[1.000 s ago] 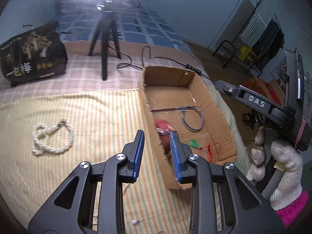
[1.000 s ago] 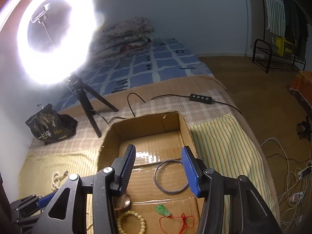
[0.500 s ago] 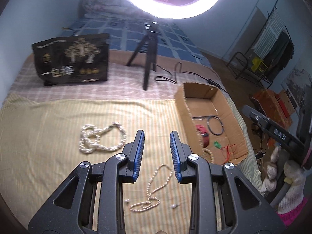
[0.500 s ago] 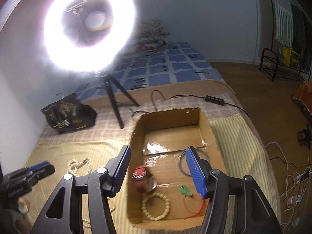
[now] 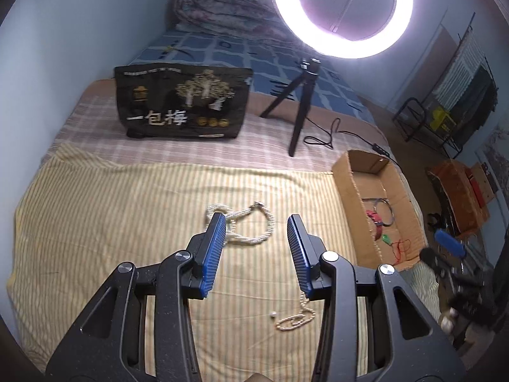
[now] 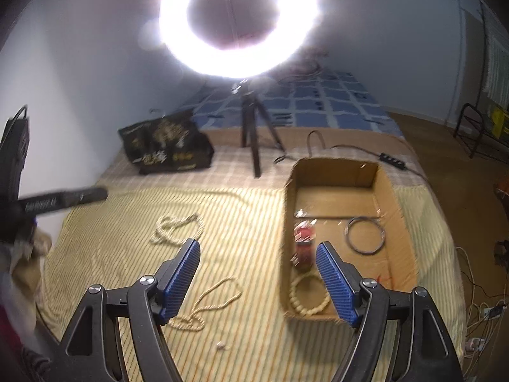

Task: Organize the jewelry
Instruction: 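Move both open grippers away from box toward pearl necklaces on the bed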

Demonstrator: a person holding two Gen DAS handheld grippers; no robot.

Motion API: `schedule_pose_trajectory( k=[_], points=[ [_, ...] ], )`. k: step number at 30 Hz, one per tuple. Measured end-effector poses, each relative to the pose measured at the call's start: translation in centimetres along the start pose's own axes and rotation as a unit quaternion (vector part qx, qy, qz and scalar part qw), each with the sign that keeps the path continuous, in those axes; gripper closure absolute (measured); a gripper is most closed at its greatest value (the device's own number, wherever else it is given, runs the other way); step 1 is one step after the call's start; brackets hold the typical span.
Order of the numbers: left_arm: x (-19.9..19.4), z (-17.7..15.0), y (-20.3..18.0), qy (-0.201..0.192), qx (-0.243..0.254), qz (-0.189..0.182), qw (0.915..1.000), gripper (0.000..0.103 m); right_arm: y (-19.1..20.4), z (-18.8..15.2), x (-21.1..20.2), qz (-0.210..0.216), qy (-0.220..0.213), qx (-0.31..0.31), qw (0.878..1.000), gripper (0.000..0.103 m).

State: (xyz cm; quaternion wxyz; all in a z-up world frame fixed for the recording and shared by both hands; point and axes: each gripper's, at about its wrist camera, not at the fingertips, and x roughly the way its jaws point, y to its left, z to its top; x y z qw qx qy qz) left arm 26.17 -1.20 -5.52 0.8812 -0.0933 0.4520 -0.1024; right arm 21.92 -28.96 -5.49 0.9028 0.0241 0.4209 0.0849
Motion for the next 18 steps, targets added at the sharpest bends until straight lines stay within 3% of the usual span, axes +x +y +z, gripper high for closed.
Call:
schedule_pose_trajectory(
  k=[14,18],
  points=[
    [3.3,-1.9,4.2,0.044,-0.015,-0.005,0.9989,0.063,3.1,-6.0,1.8,0.040,0.084,-0.038,0.995,0.026],
    [3.7,-3.2,4.4,0.056,0.014,-0.004,0.9983,0.063,3.9,-8.2,2.9,0.049,0.108,-0.067,0.991,0.028]
  ],
)
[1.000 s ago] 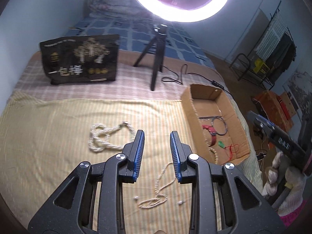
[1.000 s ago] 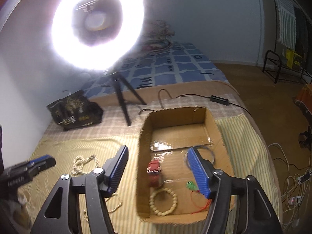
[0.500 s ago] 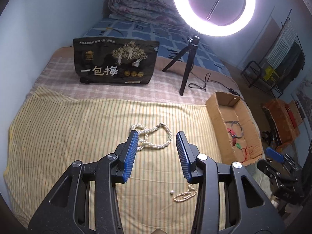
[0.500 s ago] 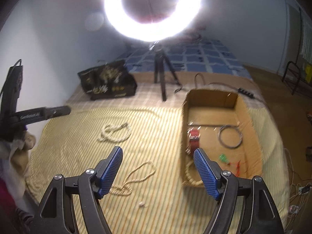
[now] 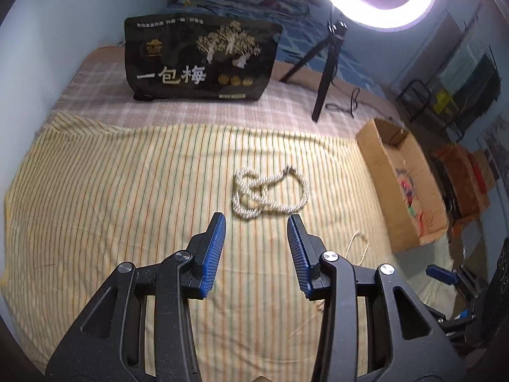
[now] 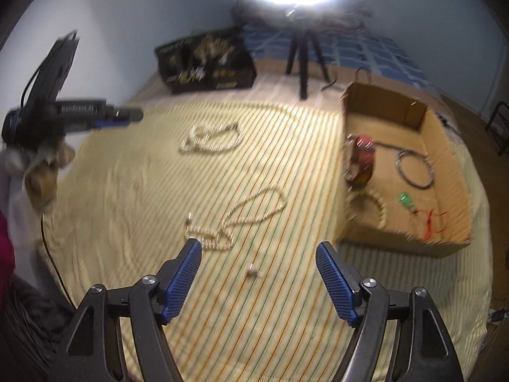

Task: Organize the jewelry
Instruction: 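Move both open grippers away from box toward pearl necklaces on the bed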

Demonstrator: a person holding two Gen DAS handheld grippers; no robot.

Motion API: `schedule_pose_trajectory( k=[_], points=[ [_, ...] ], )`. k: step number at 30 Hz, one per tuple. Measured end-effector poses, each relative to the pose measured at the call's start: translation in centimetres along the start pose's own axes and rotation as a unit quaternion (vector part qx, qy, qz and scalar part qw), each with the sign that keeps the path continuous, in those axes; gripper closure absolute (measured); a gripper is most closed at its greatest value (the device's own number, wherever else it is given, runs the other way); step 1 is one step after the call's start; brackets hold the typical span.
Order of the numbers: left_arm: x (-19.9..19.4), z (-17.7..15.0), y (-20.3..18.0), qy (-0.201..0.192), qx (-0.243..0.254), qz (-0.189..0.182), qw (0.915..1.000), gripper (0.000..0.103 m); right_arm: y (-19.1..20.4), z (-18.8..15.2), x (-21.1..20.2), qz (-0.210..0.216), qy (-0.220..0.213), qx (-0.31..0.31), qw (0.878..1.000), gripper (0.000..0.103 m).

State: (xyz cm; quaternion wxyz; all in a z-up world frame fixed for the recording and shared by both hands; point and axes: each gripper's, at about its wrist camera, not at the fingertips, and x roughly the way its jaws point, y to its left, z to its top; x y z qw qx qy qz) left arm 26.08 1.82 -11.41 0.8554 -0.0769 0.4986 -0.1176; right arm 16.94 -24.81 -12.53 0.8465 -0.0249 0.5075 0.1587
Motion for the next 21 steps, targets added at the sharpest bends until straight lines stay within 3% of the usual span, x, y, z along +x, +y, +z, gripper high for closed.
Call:
schedule_pose_trajectory(
  k=[4,8,14,16,21],
  points=[
    [0.9,-2.2,-0.1,0.027,0.016,-0.013,0.9994,0.063,0.8,-1.3,1.4,-0.004,0.019,-0.027,0.999,0.039],
    [1.5,-3.6,-1.0,0.044,0.030,-0.027,0.9982,0.063,0.9,-1.9,2.5,-0.002,0.034,-0.036,0.999,0.043],
    [2.9,-5.0,-2.9,0.065,0.039,-0.052,0.9957,0.070,0.5,-2.3,3.6,-0.001,0.041,-0.035,0.999,0.049],
    [3.6,-5.6,-3.6,0.078,0.048,-0.057,0.9941,0.077,0.2,-2.5,4.1,-0.003,0.046,-0.038,0.998,0.053],
    [4.9,-6.6,-5.1,0.096,0.064,-0.063,0.9913,0.080,0.0,-2.9,4.9,0.000,0.051,-0.042,0.998,0.059]
  ],
)
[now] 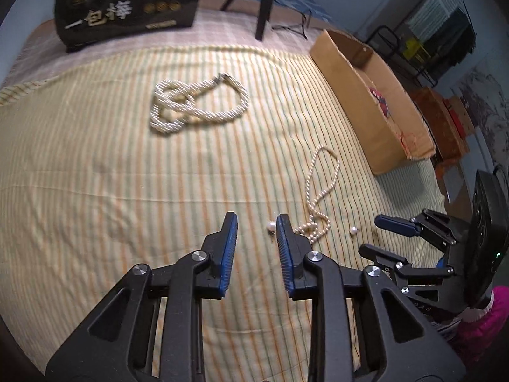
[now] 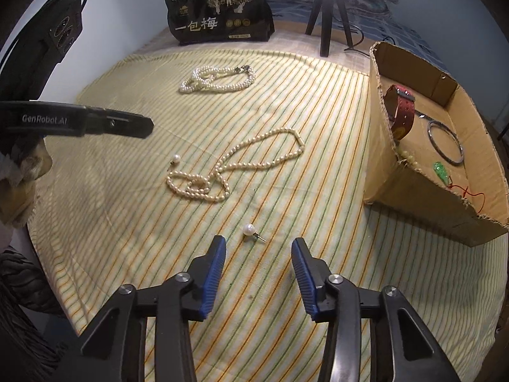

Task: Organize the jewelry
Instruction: 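Move both open grippers away from box toward pearl necklaces on the bed, then close right gripper on a pearl earring while left gripper closes on the other earring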

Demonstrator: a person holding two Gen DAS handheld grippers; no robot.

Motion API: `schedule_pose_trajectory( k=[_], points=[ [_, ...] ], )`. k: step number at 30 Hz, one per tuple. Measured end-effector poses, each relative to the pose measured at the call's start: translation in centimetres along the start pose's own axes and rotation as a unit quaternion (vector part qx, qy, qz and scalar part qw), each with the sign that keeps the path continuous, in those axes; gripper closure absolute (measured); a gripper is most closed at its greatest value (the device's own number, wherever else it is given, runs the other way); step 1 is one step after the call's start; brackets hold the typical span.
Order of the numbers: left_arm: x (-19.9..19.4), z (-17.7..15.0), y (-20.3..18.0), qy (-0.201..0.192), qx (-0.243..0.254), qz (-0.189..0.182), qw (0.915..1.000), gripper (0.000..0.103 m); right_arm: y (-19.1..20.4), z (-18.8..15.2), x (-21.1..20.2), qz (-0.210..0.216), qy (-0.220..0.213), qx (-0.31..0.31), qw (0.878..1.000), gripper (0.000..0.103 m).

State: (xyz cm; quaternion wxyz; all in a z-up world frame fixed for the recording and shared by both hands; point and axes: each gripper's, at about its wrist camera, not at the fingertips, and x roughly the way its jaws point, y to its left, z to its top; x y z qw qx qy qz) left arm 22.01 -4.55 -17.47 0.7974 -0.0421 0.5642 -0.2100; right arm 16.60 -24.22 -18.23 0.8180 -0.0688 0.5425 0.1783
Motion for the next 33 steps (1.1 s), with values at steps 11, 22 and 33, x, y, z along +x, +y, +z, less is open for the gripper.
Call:
schedule_pose_trajectory(
  k=[11,22,33],
  points=[
    [2.4,0.4,-1.0,0.023,-0.004,-0.002,0.9997,0.086,-0.2,0.5,0.5,0.008,0.001,0.002,1.000,0.066],
    [3.6,0.6,-1.4,0.045,0.001,0.015,0.9989,0.088,0.1,0.5,0.9,0.015,0.003,0.001,1.000,0.070],
    [4.2,0.6,-1.4,0.048,0.004,0.027,0.9984,0.096,0.7,0.8,1.4,0.003,0.002,-0.015,1.000,0.077]
  ],
)
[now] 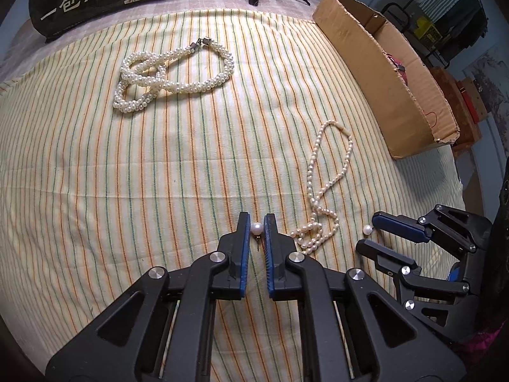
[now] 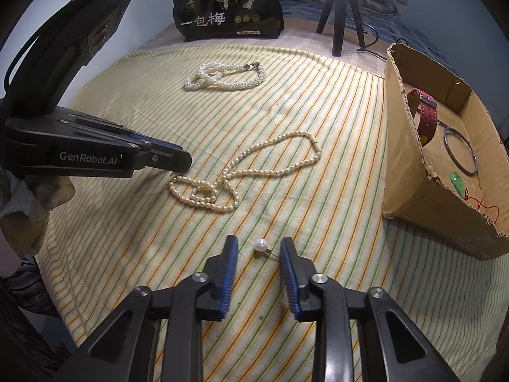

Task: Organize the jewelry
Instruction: 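Close right gripper on a pearl earring while left gripper closes on the other earring, then carry pearl earring in right gripper while left gripper carries its earring over the box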

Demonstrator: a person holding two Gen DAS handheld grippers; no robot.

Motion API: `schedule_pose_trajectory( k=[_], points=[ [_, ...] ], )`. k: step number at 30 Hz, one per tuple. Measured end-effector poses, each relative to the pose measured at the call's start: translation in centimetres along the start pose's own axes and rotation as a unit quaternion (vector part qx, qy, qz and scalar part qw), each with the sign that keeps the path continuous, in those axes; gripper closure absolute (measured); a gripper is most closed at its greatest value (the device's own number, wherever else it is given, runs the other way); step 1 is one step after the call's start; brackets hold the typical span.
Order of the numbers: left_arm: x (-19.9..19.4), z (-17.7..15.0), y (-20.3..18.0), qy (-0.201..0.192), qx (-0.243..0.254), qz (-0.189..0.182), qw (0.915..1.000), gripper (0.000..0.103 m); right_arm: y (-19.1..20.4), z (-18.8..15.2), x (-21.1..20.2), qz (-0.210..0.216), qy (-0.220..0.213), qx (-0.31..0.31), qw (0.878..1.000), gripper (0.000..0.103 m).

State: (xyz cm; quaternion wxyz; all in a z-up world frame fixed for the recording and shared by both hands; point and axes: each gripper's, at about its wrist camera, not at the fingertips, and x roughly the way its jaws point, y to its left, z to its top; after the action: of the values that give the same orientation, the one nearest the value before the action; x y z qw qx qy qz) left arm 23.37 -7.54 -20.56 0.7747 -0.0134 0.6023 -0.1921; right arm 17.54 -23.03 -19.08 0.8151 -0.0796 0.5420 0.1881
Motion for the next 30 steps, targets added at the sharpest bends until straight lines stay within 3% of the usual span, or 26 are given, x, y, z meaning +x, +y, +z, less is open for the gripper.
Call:
schedule_pose_trajectory(
  k=[6,23,30],
  points=[
    [0.2,0.1,-0.3,-0.003,0.002,0.002,1.0000,0.097,0.7,0.1,0.5,-0.018,0.004,-0.023,1.000,0.097],
    [-4.0,0.7,0.5,-0.050,-0.021,-0.022,0.9983,0.097,-1.5,1.9,-4.1,0.000,-0.060,0.033,0.998,0.097],
    [-6.4,1.9,-1.3,-0.081,-0.017,-0.042,0.9957,0.097,-3.6,3.0,-7.1,-0.007,-0.099,0.060,0.993,0.097]
  ],
)
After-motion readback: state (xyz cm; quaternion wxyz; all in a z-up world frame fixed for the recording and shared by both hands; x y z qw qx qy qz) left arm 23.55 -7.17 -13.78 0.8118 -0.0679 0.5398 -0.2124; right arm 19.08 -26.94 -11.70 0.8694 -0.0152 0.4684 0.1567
